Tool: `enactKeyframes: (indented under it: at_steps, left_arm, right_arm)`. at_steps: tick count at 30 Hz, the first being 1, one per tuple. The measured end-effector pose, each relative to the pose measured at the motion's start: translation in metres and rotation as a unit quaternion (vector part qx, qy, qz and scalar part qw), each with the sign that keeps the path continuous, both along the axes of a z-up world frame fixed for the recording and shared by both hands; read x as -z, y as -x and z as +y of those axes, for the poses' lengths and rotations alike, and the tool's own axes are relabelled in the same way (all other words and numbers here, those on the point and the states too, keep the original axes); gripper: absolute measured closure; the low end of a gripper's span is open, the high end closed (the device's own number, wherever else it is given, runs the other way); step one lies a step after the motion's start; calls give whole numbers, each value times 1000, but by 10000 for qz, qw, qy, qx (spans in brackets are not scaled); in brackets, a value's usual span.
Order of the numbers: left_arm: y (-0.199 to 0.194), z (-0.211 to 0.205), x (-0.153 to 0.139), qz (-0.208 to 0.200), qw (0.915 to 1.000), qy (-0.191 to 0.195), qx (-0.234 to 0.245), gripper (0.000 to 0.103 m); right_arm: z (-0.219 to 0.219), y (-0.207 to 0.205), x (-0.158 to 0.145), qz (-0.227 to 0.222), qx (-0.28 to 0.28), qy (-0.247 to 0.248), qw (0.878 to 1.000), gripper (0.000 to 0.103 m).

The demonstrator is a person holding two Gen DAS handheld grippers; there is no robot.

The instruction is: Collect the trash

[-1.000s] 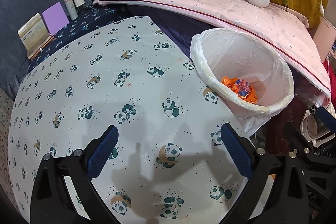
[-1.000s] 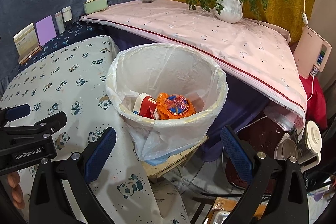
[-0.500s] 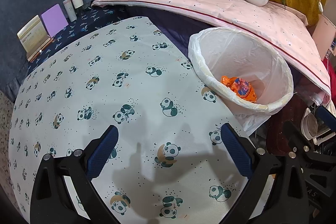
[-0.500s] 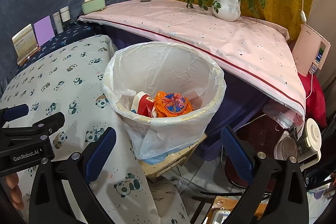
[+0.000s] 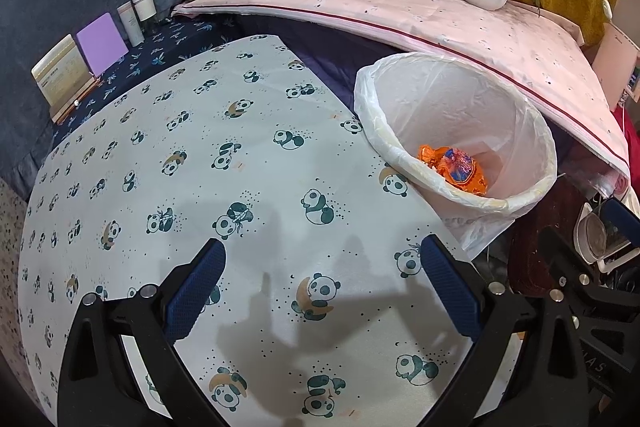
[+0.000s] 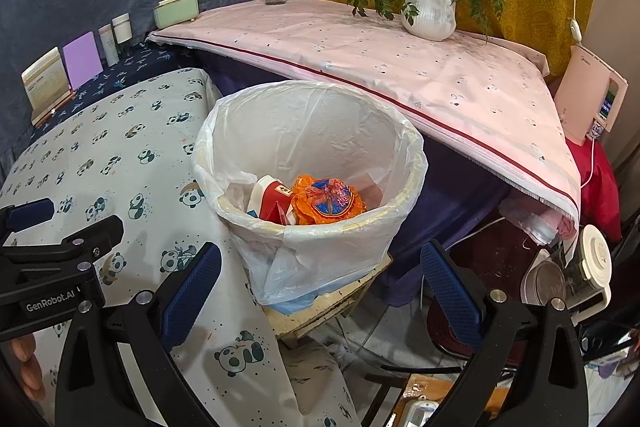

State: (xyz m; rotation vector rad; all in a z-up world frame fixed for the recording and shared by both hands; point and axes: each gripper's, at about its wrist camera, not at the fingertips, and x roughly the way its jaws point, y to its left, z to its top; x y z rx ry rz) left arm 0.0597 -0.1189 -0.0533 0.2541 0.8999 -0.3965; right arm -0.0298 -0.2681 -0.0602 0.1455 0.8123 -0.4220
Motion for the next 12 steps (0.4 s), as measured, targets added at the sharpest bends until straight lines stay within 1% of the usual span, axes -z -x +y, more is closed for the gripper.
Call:
enactKeyframes:
  at_steps: [6, 12]
  left_arm:
    - [4, -4, -3, -125, 9999, -45, 97, 9]
    - [5, -5, -4, -128, 9998, 35, 158, 9]
  right_arm:
    - [-2, 2, -2, -50, 31, -5, 10000, 7]
    - [-3, 4, -4, -91, 56, -18, 9999, 7]
